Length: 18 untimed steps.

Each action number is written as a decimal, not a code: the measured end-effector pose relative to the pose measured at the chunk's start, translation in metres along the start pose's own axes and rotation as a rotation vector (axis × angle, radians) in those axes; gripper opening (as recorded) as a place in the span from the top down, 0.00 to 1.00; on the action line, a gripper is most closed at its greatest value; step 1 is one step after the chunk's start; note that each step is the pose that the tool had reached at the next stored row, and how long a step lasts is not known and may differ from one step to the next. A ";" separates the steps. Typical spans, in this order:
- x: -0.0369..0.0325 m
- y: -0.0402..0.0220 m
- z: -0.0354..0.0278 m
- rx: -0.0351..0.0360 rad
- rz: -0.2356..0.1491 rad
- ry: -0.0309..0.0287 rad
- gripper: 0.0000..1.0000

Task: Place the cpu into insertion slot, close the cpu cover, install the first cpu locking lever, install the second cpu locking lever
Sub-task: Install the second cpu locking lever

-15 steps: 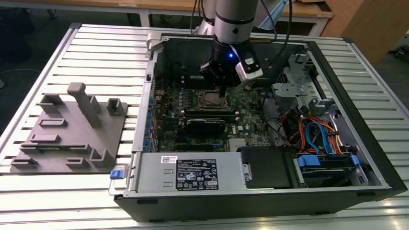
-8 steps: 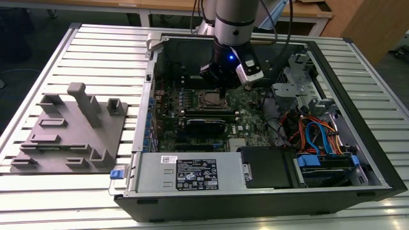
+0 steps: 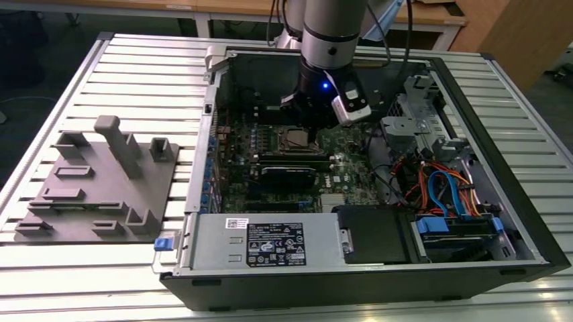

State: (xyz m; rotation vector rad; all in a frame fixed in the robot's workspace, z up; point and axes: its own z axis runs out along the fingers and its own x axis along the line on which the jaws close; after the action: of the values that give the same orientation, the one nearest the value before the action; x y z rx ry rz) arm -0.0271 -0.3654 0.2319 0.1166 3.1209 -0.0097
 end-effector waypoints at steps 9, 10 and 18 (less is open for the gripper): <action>-0.0002 0.0000 -0.0001 0.0003 0.002 0.0023 0.90; -0.0002 0.0000 0.0000 0.0003 0.002 0.0023 0.90; -0.0016 -0.0003 -0.0001 -0.0057 0.002 0.0293 0.90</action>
State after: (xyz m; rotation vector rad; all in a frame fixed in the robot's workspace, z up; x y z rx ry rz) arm -0.0256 -0.3658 0.2320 0.1214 3.1499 0.0009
